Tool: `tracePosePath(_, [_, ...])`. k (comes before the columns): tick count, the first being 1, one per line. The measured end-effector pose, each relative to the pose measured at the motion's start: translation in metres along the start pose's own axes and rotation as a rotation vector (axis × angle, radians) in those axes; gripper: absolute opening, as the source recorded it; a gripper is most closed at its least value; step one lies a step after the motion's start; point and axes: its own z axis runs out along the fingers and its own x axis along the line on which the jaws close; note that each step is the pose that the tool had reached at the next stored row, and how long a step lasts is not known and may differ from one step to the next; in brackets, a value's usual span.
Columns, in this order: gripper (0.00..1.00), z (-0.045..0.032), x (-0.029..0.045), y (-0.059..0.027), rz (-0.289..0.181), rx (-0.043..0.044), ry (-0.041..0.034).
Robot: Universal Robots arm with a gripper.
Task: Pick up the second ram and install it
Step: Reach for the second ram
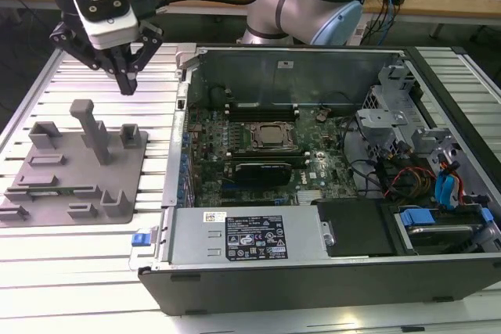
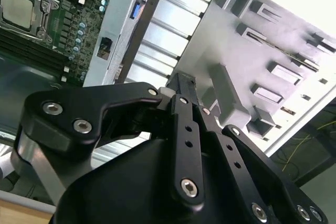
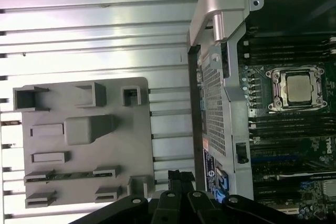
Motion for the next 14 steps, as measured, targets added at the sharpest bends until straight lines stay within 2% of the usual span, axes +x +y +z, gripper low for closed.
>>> tracePosePath(4, [0.08,0.0008,0.0046,-0.0015,-0.003,-0.0001,0.0001])
tracePosePath(14, [0.08,0.0036,0.0250,-0.0075,-0.013,-0.0003,0.0005])
